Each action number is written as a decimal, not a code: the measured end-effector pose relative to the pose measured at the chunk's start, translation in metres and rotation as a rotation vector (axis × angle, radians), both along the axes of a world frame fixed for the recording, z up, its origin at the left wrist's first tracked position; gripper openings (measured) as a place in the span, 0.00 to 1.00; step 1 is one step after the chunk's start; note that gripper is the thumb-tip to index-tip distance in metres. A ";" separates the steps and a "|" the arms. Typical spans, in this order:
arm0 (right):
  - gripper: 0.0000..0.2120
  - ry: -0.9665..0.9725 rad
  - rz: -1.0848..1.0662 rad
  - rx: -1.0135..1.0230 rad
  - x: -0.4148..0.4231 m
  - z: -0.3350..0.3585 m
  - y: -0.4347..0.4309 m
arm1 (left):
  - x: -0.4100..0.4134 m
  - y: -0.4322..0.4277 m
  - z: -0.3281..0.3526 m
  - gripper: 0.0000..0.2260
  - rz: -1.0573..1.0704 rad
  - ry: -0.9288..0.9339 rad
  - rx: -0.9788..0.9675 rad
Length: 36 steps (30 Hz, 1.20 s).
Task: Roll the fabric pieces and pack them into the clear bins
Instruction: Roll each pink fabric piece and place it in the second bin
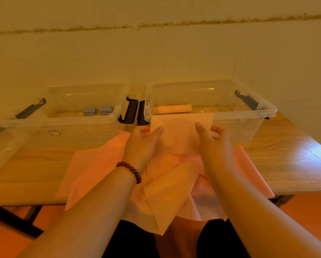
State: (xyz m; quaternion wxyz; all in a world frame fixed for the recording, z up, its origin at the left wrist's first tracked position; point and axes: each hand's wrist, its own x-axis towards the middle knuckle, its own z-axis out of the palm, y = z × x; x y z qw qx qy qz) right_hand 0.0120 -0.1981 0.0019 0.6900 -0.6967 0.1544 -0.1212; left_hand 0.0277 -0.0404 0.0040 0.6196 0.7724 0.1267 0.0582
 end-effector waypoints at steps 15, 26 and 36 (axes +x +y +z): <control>0.24 -0.006 0.223 -0.083 0.029 0.079 -0.014 | 0.010 0.004 0.069 0.12 -0.116 -0.244 -0.131; 0.16 -0.184 -0.086 -0.540 0.028 0.046 -0.016 | 0.021 0.003 0.036 0.15 0.201 -0.249 0.234; 0.01 0.172 0.325 -0.024 -0.007 0.018 -0.014 | -0.014 0.015 0.005 0.08 -0.298 0.167 -0.101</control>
